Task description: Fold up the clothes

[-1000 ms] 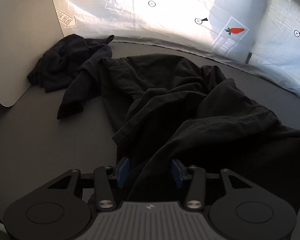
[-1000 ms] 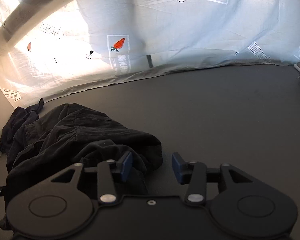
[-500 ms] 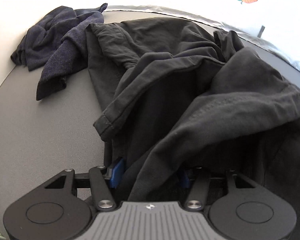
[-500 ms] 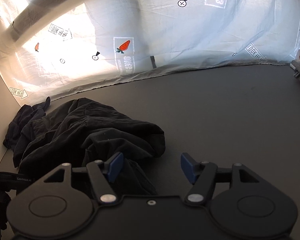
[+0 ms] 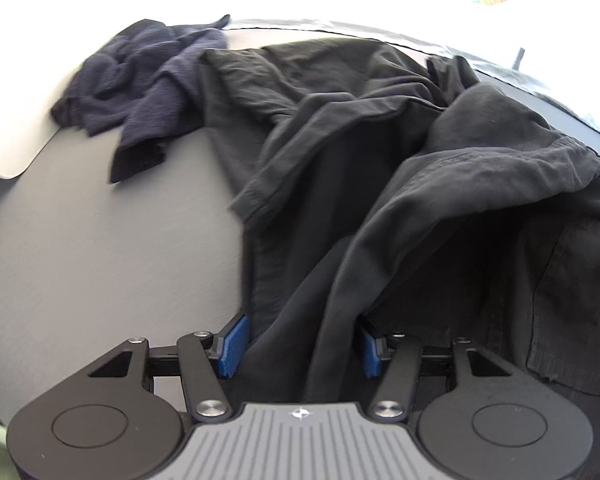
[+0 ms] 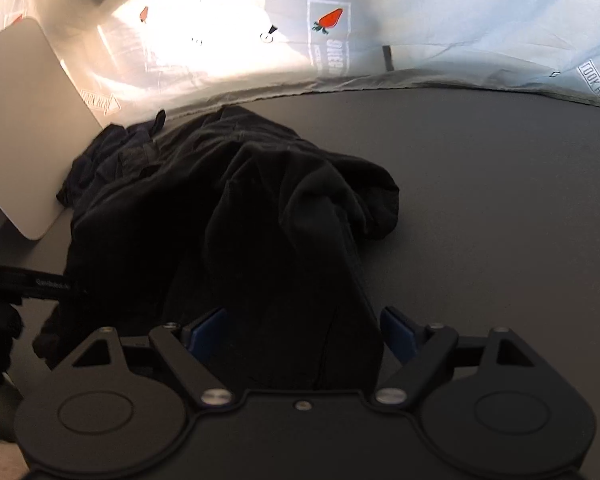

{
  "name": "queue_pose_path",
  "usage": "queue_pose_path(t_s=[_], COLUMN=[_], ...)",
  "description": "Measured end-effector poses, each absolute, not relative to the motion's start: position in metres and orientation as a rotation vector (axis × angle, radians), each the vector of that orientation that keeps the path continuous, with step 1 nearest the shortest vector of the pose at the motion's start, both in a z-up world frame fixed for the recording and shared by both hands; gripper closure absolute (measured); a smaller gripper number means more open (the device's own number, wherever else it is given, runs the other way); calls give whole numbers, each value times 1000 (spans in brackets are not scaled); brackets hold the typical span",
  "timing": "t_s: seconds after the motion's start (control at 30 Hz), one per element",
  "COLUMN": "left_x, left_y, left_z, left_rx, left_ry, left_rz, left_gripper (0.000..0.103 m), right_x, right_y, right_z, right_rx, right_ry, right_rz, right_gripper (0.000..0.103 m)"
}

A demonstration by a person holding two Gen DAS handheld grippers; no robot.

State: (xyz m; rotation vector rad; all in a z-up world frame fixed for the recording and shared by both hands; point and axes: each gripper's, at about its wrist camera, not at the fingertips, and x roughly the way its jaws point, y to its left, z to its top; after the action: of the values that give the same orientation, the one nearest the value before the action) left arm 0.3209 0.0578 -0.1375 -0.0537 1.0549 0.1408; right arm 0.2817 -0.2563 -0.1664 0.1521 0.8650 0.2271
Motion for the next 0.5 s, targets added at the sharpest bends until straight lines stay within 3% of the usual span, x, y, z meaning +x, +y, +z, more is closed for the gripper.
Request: queue_pose_path(t_s=[0.07, 0.17, 0.23, 0.27, 0.3, 0.5], left_x=[312, 298, 289, 286, 281, 265], left_y=[62, 64, 64, 63, 63, 53], left_z=[-134, -125, -120, -117, -114, -96], left_rx=[-82, -108, -119, -126, -135, -244], left_ry=[1049, 1026, 1009, 1002, 992, 914], left_rz=[163, 203, 227, 237, 246, 264], left_gripper=[46, 46, 46, 46, 46, 45], right_x=[288, 297, 302, 302, 299, 298], right_y=[-250, -246, -247, -248, -248, -276], right_z=[-180, -193, -196, -195, -190, -157], right_rx=[101, 59, 80, 98, 89, -114], right_ry=[856, 851, 848, 848, 831, 659], right_rz=[251, 286, 329, 328, 325, 135], right_gripper=[24, 45, 71, 77, 91, 96])
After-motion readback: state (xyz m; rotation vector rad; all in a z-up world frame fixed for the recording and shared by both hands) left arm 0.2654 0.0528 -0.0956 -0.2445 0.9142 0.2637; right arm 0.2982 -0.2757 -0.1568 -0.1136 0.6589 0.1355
